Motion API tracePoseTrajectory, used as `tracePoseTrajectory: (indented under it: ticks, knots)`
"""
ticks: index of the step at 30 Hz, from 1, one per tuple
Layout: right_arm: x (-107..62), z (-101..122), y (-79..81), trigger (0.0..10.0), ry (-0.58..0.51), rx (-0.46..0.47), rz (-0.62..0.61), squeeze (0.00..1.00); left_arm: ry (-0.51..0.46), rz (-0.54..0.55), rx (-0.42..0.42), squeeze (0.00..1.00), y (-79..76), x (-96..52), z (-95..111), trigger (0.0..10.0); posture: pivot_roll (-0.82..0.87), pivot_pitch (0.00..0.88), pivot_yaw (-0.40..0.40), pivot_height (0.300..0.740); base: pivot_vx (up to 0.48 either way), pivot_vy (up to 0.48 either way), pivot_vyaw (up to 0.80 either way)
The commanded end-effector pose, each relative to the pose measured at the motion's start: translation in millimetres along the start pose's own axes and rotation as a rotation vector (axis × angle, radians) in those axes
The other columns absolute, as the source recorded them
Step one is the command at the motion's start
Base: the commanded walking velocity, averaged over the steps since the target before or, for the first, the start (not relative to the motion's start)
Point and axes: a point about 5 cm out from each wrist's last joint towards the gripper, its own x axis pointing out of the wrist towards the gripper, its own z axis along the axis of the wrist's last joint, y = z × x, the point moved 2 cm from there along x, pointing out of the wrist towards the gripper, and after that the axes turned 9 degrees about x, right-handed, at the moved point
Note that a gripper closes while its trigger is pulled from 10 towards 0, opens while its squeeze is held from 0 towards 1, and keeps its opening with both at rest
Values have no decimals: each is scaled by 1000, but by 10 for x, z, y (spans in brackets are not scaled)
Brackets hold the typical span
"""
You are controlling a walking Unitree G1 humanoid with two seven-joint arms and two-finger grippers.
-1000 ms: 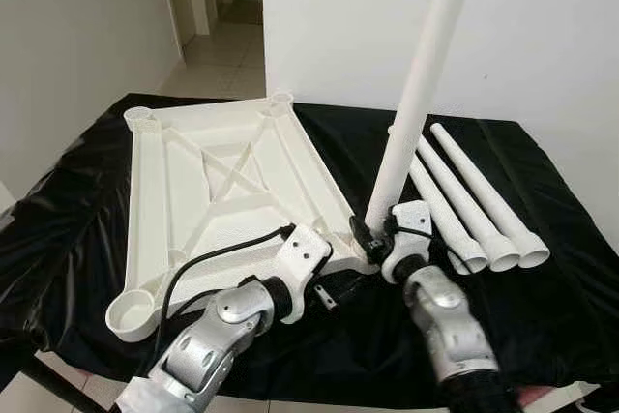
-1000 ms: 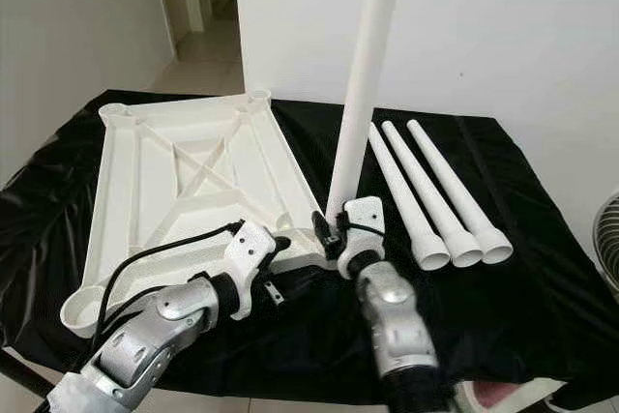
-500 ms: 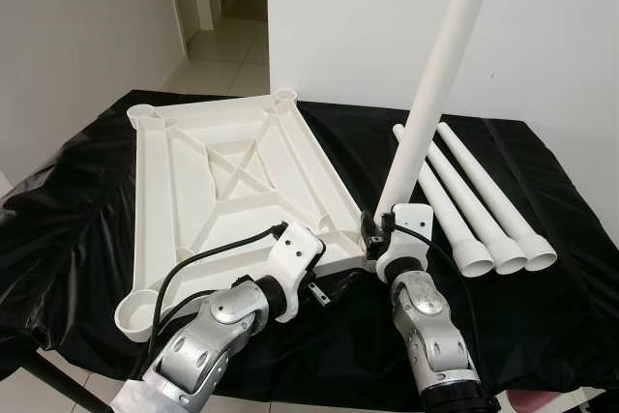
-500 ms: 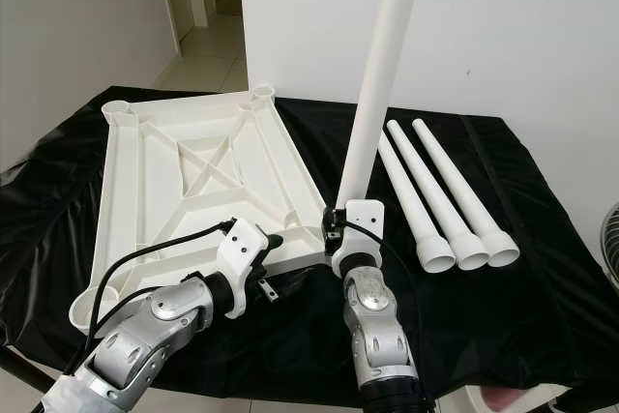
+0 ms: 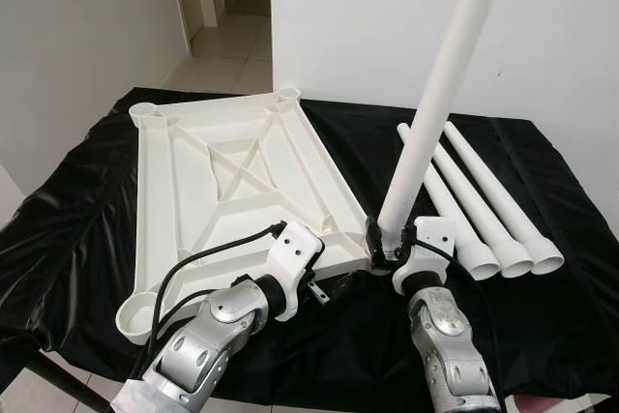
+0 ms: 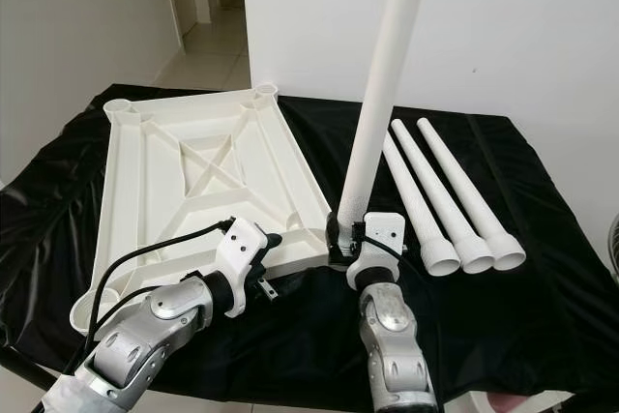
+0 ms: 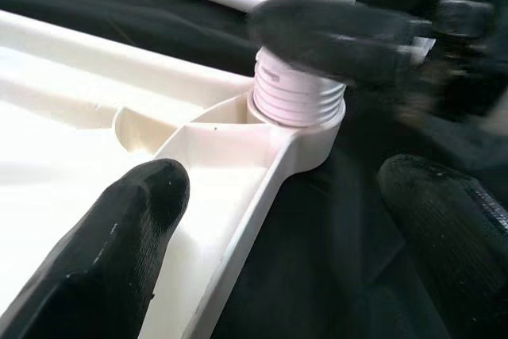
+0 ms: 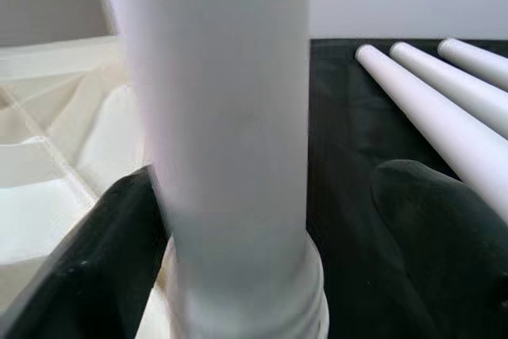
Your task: Building children table
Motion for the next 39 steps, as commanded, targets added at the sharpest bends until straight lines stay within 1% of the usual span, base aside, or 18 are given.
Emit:
tracePoseTrajectory:
  ticks: [1,6,11,12,14,15,17,22,23,24,25,26,28,29,31,33,37,39]
  knots:
    - [-86,-15,-12,10000,9,6,33,0,22,-49,-15,0,-25,3,-57,10000,-31,1,14,740,0,0,0]
    - [-253,-42,-126,10000,32,-28,78,0,24,-42,-16,0,-5,17,-62,10000,-45,6,19,740,0,0,0]
    - [-291,-29,-162,10000,38,-34,97,0,25,-44,-13,0,-1,13,-62,10000,-49,8,20,740,0,0,0]
    - [-311,-25,-174,588,48,-28,135,0,27,-45,-9,0,6,2,-65,10000,-50,8,22,740,0,0,0]
    - [-311,-25,-174,588,48,-28,135,0,27,-45,-9,0,6,2,-65,10000,-50,8,22,740,0,0,0]
    - [-323,-18,-170,0,54,-19,170,0,32,-47,-1,0,17,-7,-72,10000,-49,9,21,740,0,0,0]
    - [-317,-23,-127,0,86,-2,260,0,37,-39,16,0,67,-32,-72,10000,-47,8,22,740,0,0,0]
    - [-305,-15,-93,0,106,1,316,0,36,-30,28,0,107,-56,-56,10000,-40,9,20,740,0,0,0]
    - [-292,-17,-67,10000,128,17,356,0,34,-26,33,0,129,-77,-41,10000,-35,10,19,740,0,0,0]
    - [-282,-24,-13,10000,170,56,437,0,32,-24,41,0,146,-102,-18,10000,-28,14,19,740,0,0,0]
    - [-282,-24,-13,10000,170,56,437,0,32,-24,41,0,146,-102,-18,10000,-28,14,19,740,0,0,0]
    - [-292,-34,47,10000,228,99,540,0,31,-21,51,0,159,-123,4,10000,-22,14,22,740,0,0,0]
    - [-292,-34,47,10000,228,99,540,0,31,-21,51,0,159,-123,4,10000,-22,14,22,740,0,0,0]
    - [-299,-13,77,10000,252,119,614,0,28,-19,56,0,168,-137,27,10000,-20,13,24,740,0,0,0]
    - [-210,107,16,10000,271,157,688,0,17,-16,70,0,179,-157,87,10000,-15,17,25,740,0,0,0]
    - [-178,136,-7,10000,271,168,690,0,17,-17,76,0,181,-159,95,10000,-12,20,24,740,0,0,0]
    - [-27,230,-115,10000,262,123,696,0,57,-35,142,0,168,-174,111,10000,-10,24,27,740,0,0,0]
    - [-27,230,-115,10000,262,123,696,0,57,-35,142,0,168,-174,111,10000,-10,24,27,740,0,0,0]
